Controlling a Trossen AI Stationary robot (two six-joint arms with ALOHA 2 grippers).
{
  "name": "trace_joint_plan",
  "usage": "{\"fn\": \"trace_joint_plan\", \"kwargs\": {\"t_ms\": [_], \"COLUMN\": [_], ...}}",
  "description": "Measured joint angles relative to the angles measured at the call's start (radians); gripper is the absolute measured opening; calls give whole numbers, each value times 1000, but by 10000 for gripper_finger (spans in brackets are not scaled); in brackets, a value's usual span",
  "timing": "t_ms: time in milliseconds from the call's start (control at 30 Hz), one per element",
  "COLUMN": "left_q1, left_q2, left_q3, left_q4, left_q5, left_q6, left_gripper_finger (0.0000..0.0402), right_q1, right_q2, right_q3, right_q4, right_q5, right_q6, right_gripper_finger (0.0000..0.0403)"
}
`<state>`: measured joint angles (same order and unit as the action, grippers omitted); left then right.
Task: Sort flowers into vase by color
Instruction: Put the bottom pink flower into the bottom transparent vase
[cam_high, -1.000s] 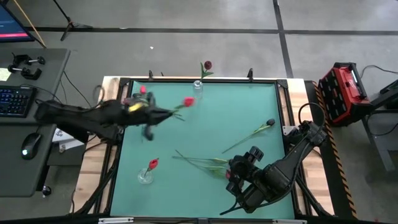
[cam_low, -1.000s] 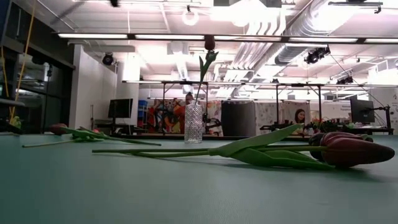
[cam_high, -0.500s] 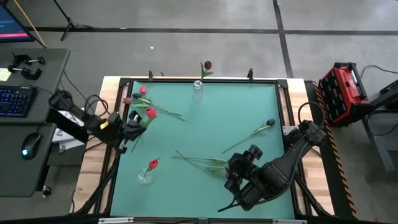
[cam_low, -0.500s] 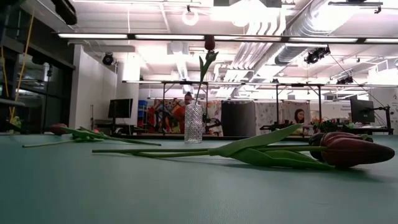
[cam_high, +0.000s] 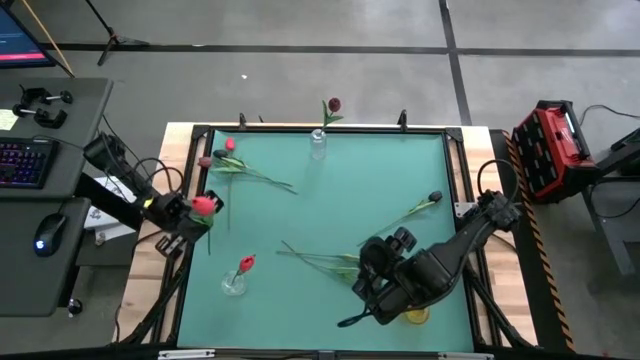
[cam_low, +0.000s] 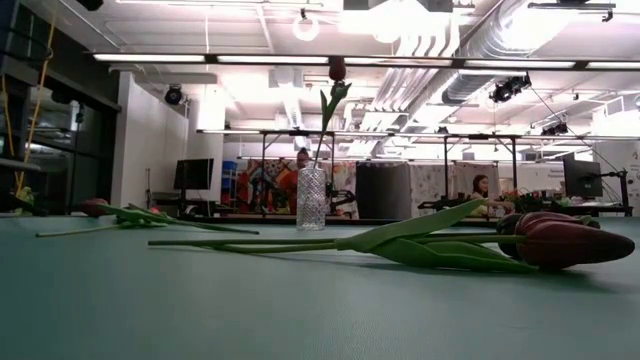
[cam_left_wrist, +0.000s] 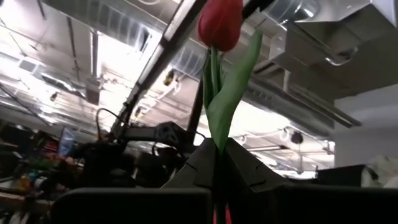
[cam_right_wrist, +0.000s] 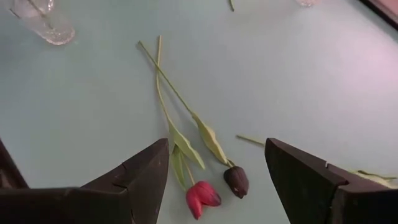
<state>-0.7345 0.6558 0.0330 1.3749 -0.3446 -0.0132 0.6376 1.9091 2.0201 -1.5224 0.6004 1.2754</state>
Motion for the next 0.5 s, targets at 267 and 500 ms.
{"fn": "trace_joint_plan", "kwargs": {"t_ms": [267, 500], "left_q1": [-6, 0], "left_q2": [253, 428], "left_q3": [59, 202], "left_q4": [190, 196], "left_q5": [35, 177], "left_q6": [34, 50], "left_gripper_finger": [0, 0], "right_q1": [-16, -25], "right_q2": [0, 0], "right_q3": [0, 0], "right_q4": [52, 63], "right_q5": [-10, -10], "right_q6": [0, -2], "right_gripper_finger": [254, 254]}}
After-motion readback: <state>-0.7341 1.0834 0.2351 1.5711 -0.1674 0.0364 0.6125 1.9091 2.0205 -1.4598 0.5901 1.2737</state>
